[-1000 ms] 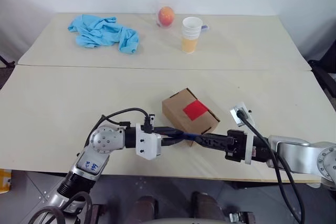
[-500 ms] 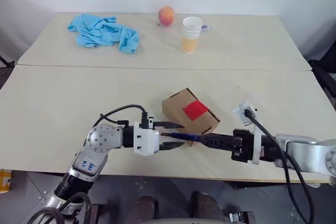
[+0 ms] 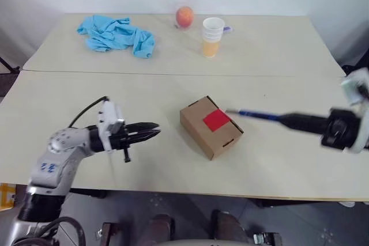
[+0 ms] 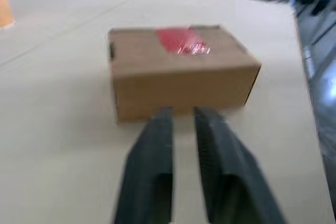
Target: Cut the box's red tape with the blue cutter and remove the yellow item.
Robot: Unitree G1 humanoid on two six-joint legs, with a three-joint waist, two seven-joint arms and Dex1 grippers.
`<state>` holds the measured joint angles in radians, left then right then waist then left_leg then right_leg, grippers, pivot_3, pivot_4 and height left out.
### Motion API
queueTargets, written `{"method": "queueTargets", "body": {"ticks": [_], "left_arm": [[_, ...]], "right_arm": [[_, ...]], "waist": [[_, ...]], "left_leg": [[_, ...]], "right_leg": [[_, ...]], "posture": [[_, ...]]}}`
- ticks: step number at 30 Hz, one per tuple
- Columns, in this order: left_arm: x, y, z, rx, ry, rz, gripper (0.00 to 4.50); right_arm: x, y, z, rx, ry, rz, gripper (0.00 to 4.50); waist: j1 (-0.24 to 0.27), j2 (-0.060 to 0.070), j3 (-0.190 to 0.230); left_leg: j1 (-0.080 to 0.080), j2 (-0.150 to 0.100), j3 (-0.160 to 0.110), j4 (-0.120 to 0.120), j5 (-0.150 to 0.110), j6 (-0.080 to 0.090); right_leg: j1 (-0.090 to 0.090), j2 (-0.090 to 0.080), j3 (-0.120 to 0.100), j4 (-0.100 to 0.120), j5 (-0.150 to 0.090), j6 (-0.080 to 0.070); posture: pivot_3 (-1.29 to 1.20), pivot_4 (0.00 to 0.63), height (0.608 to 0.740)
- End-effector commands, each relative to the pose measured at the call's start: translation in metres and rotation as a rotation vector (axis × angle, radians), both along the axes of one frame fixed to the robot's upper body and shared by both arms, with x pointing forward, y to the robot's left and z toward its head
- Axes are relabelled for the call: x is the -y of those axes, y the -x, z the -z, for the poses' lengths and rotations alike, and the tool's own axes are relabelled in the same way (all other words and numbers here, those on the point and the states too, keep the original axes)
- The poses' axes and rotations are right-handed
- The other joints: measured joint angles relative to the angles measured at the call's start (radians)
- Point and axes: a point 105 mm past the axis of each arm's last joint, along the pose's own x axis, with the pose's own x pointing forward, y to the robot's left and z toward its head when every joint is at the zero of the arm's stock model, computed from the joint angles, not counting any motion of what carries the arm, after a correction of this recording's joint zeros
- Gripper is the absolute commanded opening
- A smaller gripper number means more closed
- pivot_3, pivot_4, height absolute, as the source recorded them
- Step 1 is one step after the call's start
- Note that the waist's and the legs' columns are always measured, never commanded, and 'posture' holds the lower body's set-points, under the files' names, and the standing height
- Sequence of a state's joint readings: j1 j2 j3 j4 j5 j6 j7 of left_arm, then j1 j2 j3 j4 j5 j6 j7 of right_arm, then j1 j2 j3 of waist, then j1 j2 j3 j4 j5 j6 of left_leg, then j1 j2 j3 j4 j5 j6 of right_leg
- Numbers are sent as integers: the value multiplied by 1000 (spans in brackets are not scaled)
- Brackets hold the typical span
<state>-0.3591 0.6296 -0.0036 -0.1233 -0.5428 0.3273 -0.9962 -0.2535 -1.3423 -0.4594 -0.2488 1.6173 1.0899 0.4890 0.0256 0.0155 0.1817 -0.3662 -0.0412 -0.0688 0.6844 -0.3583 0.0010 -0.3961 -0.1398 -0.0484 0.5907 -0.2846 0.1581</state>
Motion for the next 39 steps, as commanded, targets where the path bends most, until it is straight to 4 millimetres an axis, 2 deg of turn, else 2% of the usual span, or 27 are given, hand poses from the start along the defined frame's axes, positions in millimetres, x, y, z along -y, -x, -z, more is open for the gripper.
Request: {"method": "queueTargets", "body": {"ticks": [1, 5, 7, 12, 22, 26, 39], "left_arm": [[27, -14, -10, 49, -8, 38, 0], [42, -36, -14, 55, -8, -20, 0], [49, -43, -14, 35, -1, -49, 0], [61, -44, -12, 30, -11, -49, 0], [75, -47, -11, 36, -16, -56, 0], [79, -46, -11, 25, -32, -51, 0], [87, -48, 7, -99, -129, -82, 0]], "right_arm": [[-10, -11, -9, 46, 83, -30, 167], [-23, -33, -20, 89, 123, -2, 167], [-35, -41, -24, 105, 139, -19, 167], [-57, -48, -24, 101, 204, -64, 167], [-62, -51, -23, 84, 305, -55, 167], [-56, -50, -21, 84, 335, -37, 167], [-60, -52, -2, 45, 330, -40, 167]], "waist": [[-1, -4, 1], [-13, -5, 1], [-13, -5, 1], [-10, -5, 1], [0, -5, 1], [-2, -5, 1], [-1, -5, 1]], "left_leg": [[-3, 0, -1, 0, 1, -1], [-4, 1, 1, -1, 1, -2], [-7, 2, 1, -1, 1, -3], [-11, 1, 2, -1, 1, -3], [-15, -3, 0, 1, 1, -2], [-15, -3, 1, 1, 1, -2], [-15, -4, 1, 6, 1, -1]], "right_leg": [[-2, 0, 0, 0, 0, 1], [-6, 1, 0, 0, 0, 0], [-10, 1, 1, 2, 0, 0], [-16, 0, 1, 4, 0, -1], [-17, -2, -1, 4, 0, -1], [-18, -2, -1, 5, 0, -1], [-17, -2, -1, 11, 0, -1]], "posture": [[0, 150, 740], [0, 150, 740], [0, 150, 740], [0, 150, 740], [0, 150, 740], [0, 150, 740], [0, 150, 740]]}}
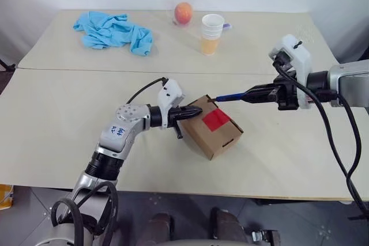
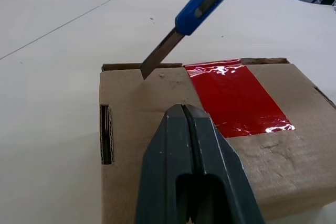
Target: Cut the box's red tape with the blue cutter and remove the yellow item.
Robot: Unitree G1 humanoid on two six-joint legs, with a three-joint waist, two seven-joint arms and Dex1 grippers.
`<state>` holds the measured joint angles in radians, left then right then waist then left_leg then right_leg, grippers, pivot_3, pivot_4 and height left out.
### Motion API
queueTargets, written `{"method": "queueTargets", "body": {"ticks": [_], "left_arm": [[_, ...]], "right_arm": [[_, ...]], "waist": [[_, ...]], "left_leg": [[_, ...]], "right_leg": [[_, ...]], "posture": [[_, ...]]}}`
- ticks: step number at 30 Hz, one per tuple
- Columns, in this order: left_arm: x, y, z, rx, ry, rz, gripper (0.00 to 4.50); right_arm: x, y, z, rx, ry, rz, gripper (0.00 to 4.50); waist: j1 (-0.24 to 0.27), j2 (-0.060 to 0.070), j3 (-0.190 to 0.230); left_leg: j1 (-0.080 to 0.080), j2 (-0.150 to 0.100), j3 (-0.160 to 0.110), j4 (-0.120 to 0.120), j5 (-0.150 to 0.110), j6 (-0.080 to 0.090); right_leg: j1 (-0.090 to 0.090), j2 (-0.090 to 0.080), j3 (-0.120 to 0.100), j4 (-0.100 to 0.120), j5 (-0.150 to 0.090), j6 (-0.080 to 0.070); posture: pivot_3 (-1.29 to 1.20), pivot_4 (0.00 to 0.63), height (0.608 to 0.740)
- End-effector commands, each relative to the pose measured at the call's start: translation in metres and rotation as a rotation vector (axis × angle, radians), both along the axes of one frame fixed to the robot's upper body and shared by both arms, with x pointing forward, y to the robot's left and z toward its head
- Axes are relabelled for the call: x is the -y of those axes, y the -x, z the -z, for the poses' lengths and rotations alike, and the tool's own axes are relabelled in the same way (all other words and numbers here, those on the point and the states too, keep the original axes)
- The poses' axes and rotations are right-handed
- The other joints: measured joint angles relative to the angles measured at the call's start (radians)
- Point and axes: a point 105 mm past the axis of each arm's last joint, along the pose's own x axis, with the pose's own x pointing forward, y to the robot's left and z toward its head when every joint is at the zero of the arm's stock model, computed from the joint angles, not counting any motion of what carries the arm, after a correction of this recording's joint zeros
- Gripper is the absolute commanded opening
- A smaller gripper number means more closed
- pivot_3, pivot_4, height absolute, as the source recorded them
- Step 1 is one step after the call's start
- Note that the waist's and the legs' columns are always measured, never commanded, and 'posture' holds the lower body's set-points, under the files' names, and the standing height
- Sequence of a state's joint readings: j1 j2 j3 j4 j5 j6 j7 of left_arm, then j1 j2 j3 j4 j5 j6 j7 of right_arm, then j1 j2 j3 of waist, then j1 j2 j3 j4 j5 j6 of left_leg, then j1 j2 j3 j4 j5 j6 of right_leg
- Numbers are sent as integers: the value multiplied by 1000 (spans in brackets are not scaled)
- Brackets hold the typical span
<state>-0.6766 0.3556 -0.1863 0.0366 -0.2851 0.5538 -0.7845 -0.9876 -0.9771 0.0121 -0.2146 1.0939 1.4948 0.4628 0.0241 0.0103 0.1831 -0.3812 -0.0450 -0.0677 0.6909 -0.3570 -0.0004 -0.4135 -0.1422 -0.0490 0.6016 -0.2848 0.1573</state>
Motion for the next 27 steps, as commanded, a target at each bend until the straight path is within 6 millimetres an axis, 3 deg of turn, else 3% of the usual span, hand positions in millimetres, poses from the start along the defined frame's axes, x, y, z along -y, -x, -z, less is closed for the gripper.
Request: {"method": "queueTargets", "body": {"ticks": [1, 9, 16, 27], "left_arm": [[5, 5, 8, -30, -36, 7, 0], [5, 8, 12, -63, -51, 2, 0], [9, 9, 12, -73, -50, 1, 0], [10, 9, 14, -83, -49, -11, 0]], "right_arm": [[3, 1, -8, 54, -2, 18, 167], [3, -2, -22, 80, -65, 23, 167], [8, -5, -8, 67, -22, 53, 167], [7, -4, -3, 44, -19, 38, 167]], "waist": [[1, 0, 0], [0, 0, 0], [1, 0, 0], [1, 0, 0]], "left_leg": [[0, 0, 0, 1, 0, 0], [0, -1, -2, 4, 0, 0], [0, -2, -2, 5, 0, 0], [0, -2, -2, 6, 0, 0]], "right_leg": [[0, 0, 0, 1, 0, 0], [0, -1, 1, 5, 0, 0], [0, -1, 1, 6, 0, 0], [0, -2, 1, 7, 0, 0]], "posture": [[0, 150, 740], [0, 150, 740], [0, 150, 740], [0, 150, 740]]}}
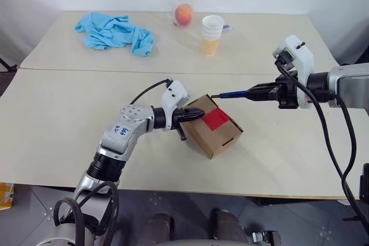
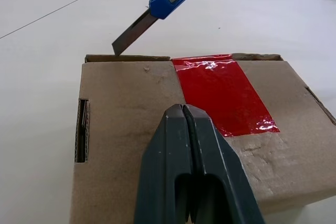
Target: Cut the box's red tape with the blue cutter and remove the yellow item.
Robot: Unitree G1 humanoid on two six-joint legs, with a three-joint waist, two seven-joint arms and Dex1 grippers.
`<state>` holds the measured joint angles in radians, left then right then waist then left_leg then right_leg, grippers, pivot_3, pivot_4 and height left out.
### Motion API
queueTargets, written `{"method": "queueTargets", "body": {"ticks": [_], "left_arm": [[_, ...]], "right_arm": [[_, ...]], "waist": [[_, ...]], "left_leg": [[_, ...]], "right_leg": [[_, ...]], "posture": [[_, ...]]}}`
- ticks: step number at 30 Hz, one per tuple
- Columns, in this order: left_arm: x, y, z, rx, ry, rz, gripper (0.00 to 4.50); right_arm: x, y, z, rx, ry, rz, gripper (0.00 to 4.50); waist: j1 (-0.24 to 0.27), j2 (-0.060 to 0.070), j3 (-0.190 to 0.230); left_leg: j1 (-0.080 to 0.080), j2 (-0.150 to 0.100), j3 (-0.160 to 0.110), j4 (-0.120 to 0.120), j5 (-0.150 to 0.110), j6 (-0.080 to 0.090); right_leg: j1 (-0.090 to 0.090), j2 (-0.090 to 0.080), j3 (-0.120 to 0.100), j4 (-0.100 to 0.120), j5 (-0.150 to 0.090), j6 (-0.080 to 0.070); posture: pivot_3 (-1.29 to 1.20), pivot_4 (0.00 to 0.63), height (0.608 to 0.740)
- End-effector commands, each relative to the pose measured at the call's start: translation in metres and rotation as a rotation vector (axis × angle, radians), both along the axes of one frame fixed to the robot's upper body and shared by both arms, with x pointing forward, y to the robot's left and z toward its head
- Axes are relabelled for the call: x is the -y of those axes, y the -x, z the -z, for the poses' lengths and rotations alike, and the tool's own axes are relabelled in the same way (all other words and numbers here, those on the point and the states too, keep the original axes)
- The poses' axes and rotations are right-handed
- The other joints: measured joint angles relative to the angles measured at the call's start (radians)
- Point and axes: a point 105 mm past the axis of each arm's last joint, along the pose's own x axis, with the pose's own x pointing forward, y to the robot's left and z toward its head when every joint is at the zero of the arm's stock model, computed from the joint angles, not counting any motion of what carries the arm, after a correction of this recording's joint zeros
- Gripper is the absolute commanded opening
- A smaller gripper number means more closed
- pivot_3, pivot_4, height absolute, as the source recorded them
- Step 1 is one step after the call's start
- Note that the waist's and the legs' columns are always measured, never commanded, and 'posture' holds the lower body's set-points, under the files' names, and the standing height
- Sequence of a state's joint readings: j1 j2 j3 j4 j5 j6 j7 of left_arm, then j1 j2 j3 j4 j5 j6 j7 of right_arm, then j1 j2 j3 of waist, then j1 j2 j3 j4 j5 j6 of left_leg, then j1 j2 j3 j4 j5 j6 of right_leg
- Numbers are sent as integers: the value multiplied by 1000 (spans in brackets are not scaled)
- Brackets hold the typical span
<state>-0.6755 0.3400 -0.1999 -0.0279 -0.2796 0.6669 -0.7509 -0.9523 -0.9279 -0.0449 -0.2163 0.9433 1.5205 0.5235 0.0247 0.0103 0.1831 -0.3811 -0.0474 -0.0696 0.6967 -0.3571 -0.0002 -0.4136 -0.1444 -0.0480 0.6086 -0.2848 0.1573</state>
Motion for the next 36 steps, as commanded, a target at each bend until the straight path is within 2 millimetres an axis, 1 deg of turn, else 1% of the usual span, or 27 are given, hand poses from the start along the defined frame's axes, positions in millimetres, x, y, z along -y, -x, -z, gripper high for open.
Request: {"method": "queueTargets", "body": {"ticks": [1, 12, 23, 32, 36], "left_arm": [[2, 3, 12, -37, -24, 2, 0], [4, 3, 13, -43, -21, -7, 0], [6, 2, 12, -40, -18, -2, 0], [8, 3, 13, -39, -18, 0, 0], [9, 5, 15, -43, -20, 5, 0]], "right_arm": [[-3, 4, -7, 37, -3, -26, 167], [-4, 7, -8, 25, 4, -47, 167], [3, 5, 0, -16, 35, -21, 167], [7, 4, -3, -25, 59, -12, 167], [3, 6, -2, -44, 67, -38, 167]], "waist": [[0, 0, 0], [0, 0, 0], [0, 0, 0], [1, 0, 0], [1, 0, 0]], "left_leg": [[0, 0, 0, 0, 0, 0], [0, 0, 0, 1, 0, 0], [0, 0, 0, 1, 0, 0], [0, -1, 0, 1, 0, 0], [0, -1, 0, 1, 0, 0]], "right_leg": [[0, 0, 0, 0, 0, 0], [0, 0, 0, 1, 0, 0], [0, -1, 0, 1, 0, 0], [0, -1, 0, 1, 0, 0], [0, -1, 0, 1, 0, 0]], "posture": [[0, 150, 740], [0, 150, 740], [0, 150, 740], [0, 150, 740], [0, 150, 740]]}}
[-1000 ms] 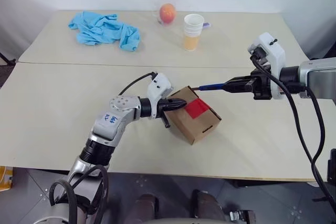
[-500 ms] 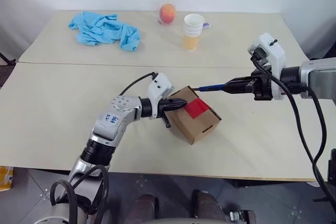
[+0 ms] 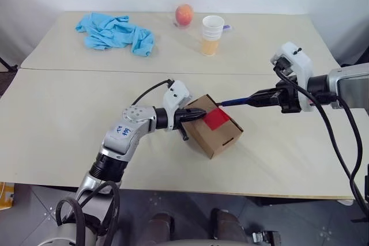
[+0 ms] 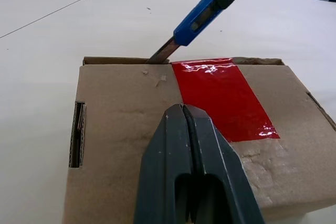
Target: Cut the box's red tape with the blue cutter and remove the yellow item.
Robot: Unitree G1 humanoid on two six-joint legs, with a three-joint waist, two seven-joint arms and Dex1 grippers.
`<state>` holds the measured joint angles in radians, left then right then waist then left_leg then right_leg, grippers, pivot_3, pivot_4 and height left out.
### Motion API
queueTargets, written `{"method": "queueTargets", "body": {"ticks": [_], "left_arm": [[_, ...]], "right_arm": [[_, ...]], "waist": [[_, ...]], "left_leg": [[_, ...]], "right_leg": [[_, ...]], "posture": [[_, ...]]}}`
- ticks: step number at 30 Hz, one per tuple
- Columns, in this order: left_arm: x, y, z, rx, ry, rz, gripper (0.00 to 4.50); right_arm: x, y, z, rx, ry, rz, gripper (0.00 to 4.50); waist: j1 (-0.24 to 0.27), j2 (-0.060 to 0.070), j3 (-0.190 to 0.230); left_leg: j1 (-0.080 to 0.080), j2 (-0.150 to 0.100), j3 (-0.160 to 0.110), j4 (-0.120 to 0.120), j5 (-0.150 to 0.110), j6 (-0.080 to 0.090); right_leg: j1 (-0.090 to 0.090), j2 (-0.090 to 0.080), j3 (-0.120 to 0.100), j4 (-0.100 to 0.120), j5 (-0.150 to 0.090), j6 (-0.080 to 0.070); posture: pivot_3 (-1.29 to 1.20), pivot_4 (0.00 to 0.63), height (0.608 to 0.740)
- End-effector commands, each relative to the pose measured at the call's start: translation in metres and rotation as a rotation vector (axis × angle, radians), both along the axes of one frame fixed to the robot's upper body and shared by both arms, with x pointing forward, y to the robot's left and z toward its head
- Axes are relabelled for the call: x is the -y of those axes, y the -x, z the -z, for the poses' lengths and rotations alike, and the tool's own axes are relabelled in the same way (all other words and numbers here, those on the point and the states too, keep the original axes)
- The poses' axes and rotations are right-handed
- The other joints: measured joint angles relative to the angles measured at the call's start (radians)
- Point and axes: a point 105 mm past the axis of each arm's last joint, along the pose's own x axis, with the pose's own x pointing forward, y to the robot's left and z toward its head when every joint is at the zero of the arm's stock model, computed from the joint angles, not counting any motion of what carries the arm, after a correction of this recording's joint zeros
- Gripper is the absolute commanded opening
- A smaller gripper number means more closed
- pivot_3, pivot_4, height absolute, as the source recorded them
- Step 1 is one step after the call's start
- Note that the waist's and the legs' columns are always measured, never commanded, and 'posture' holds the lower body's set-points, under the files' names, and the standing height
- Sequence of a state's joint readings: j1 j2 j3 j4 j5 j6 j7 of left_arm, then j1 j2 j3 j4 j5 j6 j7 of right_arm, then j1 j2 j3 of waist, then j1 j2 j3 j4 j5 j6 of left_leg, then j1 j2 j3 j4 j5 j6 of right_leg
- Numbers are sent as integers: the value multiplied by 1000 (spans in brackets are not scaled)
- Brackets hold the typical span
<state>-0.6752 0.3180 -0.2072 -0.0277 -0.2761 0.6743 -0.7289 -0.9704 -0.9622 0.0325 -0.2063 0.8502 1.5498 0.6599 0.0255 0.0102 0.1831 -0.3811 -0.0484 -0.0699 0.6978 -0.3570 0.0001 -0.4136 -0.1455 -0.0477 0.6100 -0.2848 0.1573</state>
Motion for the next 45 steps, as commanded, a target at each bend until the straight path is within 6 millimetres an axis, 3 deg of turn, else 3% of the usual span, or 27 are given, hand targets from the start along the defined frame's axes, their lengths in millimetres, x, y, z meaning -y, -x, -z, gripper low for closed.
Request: {"method": "queueTargets", "body": {"ticks": [1, 23, 34, 45], "left_arm": [[3, 5, 14, -37, -30, 14, 0], [13, 6, 32, -59, -127, 33, 0], [13, 7, 37, -68, -146, 21, 0], [12, 8, 40, -80, -160, 23, 0]], "right_arm": [[-3, 5, -13, 29, 9, -25, 167], [-31, -2, -25, -109, 134, -117, 167], [-27, -8, -27, -118, 174, -111, 167], [-22, 1, -22, -170, 202, -133, 167]], "waist": [[0, 0, 0], [-1, 0, 0], [-1, 0, 0], [2, 0, 0]], "left_leg": [[0, 0, 0, 0, 0, 0], [0, -1, -1, 0, 0, 0], [0, -1, -1, 0, 0, 0], [0, -2, -1, 0, 0, 1]], "right_leg": [[0, 0, 0, 0, 0, 0], [0, -1, 0, 0, 0, 0], [0, -1, 0, 0, 0, 0], [0, -2, 0, 0, 0, 0]], "posture": [[0, 150, 740], [0, 150, 740], [0, 150, 740], [0, 150, 740]]}}
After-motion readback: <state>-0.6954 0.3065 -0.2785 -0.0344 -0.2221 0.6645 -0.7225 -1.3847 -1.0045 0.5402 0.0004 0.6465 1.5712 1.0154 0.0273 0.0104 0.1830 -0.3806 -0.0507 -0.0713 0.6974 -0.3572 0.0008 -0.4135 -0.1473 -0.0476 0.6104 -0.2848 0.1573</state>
